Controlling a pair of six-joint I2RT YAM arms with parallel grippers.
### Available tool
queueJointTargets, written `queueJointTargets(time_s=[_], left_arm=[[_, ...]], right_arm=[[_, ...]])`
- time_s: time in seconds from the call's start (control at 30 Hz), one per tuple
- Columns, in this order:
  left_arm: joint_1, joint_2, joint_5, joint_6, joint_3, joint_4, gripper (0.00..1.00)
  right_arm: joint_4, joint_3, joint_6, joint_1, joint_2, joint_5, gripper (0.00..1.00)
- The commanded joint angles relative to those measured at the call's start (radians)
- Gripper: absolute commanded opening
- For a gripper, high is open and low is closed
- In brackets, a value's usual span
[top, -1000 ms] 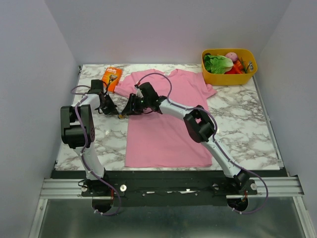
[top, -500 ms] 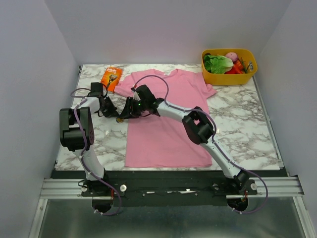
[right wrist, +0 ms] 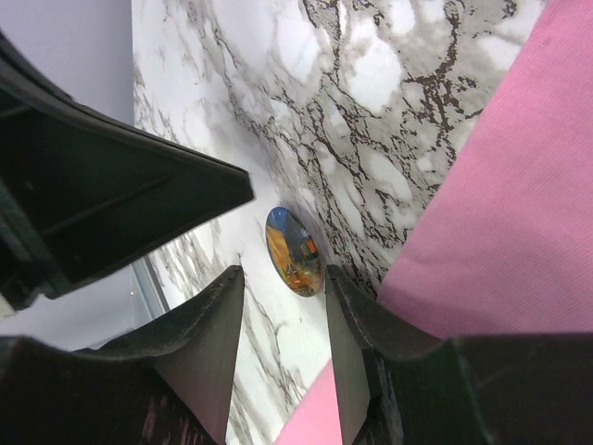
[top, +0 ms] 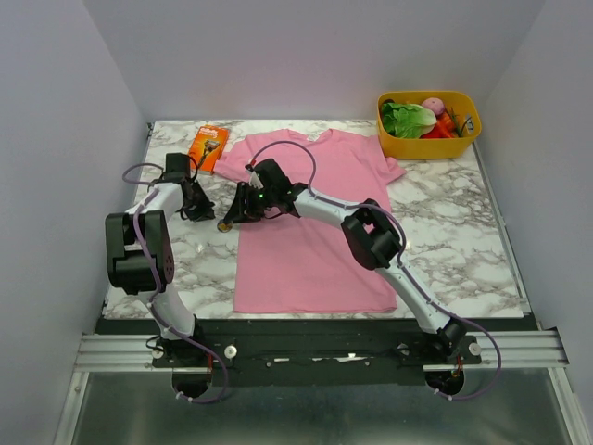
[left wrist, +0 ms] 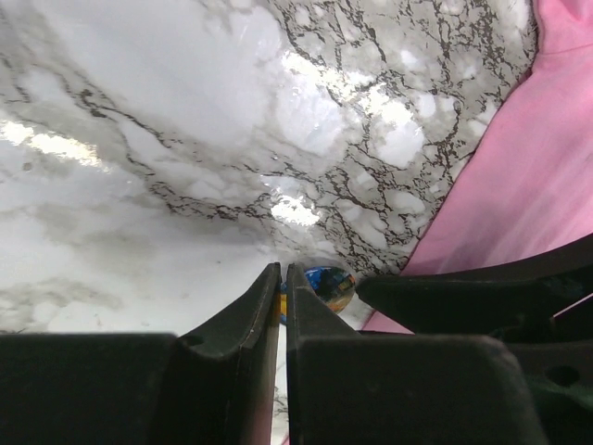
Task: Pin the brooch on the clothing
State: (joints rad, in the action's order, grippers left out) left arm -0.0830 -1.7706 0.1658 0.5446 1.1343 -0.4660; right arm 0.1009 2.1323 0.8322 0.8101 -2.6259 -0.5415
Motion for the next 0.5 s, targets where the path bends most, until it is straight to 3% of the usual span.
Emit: queueJointTargets(time_s=[0.0, 0.27, 0.47], left_arm=[[-0.001, 0.034, -0.040, -0.021, -0.011, -0.054, 0.16], [-0.001, 0.043, 0.024, 0.002, -0.146, 0.015, 0.15], [0.002, 0.017, 0.081, 0.020, -0.165, 0.061, 0.14]], right_arm=[[0.069, -0.026, -0.027, 0.011, 0.012, 0.002, 0.49], [0.086, -0.045, -0.028, 0.012, 0.014, -0.005, 0.49], [0.092, -0.052, -0.027, 0.018, 0.015, -0.014, 0.49]])
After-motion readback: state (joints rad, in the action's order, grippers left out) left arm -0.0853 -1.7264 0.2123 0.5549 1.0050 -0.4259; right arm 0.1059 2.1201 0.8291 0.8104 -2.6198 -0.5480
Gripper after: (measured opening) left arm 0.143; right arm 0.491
